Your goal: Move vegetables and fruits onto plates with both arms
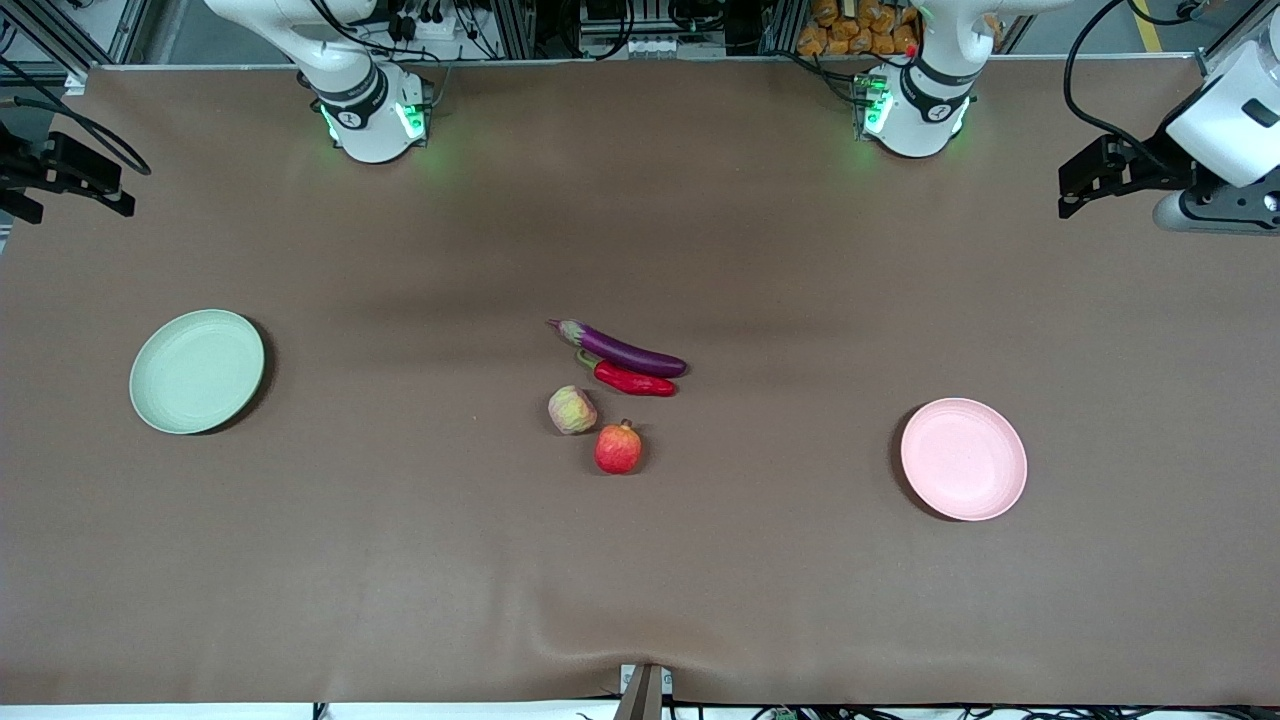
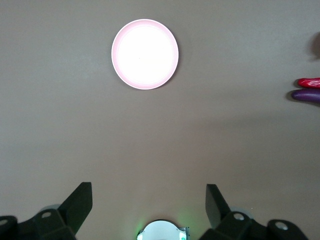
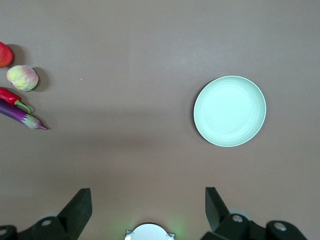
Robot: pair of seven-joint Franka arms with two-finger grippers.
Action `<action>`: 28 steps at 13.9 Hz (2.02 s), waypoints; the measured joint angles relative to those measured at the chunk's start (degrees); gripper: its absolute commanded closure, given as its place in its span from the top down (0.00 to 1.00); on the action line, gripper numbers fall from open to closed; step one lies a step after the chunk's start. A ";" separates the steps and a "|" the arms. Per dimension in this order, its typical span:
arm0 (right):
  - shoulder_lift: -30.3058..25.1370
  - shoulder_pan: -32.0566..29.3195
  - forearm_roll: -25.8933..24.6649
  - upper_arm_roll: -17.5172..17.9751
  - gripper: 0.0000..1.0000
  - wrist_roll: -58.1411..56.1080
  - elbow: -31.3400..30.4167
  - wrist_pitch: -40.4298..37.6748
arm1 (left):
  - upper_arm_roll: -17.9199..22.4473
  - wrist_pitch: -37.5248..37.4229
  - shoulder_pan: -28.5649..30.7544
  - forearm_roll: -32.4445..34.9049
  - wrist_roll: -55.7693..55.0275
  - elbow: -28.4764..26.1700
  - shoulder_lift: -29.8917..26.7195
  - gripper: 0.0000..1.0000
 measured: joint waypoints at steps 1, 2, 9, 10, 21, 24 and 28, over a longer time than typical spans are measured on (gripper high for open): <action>0.00 0.00 -0.01 0.00 1.00 0.17 0.00 -0.01 | 0.00 0.00 0.00 0.00 0.00 -0.03 0.00 1.00; 0.00 0.00 -0.05 0.00 1.00 0.21 0.00 -0.01 | -0.01 0.00 0.00 0.00 0.00 -0.07 0.00 1.00; 0.05 -0.02 -0.08 -0.05 1.00 0.37 0.00 -0.10 | -0.02 0.03 0.00 -0.35 -0.52 -0.09 0.00 1.00; 0.08 -0.03 -0.08 -0.06 1.00 0.37 -0.01 -0.10 | -0.02 0.10 0.00 -0.65 -1.85 0.05 0.02 1.00; 0.14 -0.09 -0.08 -0.11 1.00 0.68 -0.07 -0.12 | -2.09 5.11 -4.99 -5.51 -36.89 5.08 12.49 1.00; 0.15 -0.11 -0.08 -0.12 1.00 0.78 -0.09 -0.13 | -2.39 11.25 -10.38 -9.44 -51.90 5.82 18.75 1.00; 0.16 -0.16 -0.08 -0.15 1.00 0.97 -0.12 -0.13 | -2.39 18.39 -19.34 -10.34 -71.62 6.30 24.40 1.00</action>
